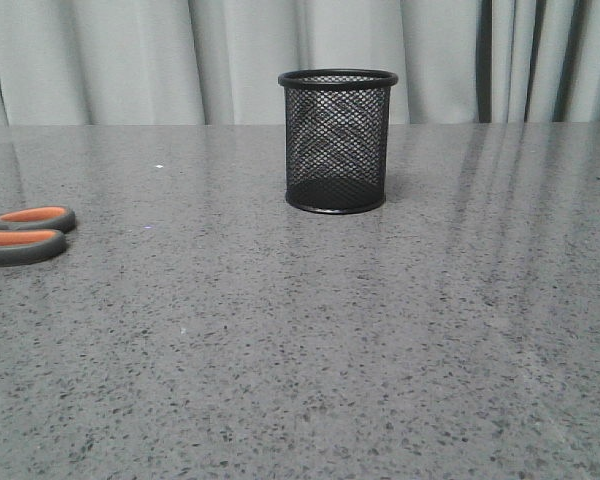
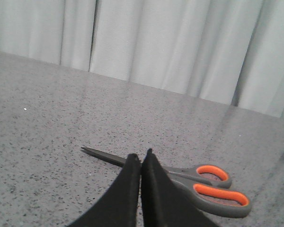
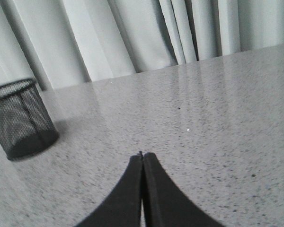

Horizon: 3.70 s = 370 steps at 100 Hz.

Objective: Put scissors into bucket

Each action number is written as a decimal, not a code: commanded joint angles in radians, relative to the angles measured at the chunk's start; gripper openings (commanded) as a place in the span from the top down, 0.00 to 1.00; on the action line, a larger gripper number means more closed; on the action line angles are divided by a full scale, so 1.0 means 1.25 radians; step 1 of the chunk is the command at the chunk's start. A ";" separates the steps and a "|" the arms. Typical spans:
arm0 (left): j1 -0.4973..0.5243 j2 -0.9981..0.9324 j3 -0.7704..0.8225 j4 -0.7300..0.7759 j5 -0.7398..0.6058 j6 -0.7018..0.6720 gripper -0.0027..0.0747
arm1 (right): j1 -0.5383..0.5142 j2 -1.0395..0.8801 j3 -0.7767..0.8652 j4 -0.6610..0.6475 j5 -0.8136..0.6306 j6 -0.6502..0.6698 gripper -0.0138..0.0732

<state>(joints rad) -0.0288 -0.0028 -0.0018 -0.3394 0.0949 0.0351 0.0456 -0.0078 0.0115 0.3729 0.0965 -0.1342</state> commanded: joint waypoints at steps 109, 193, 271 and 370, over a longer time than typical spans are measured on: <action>0.000 0.392 -0.654 0.004 0.548 0.186 0.99 | -0.004 0.510 -0.565 0.152 0.470 -0.078 0.89; 0.000 0.736 -0.841 -0.089 0.723 0.436 0.41 | -0.004 0.612 -0.659 0.161 0.520 -0.151 0.33; -0.050 1.213 -1.050 0.153 0.910 1.053 0.42 | 0.030 0.612 -0.659 0.155 0.519 -0.153 0.33; -0.085 1.364 -1.050 0.160 0.865 1.153 0.43 | 0.030 0.612 -0.659 0.155 0.530 -0.153 0.33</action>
<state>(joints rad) -0.1292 1.7009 -1.3045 -0.1282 1.2078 1.4734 0.0800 0.7539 -0.7777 0.5528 0.8026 -0.3177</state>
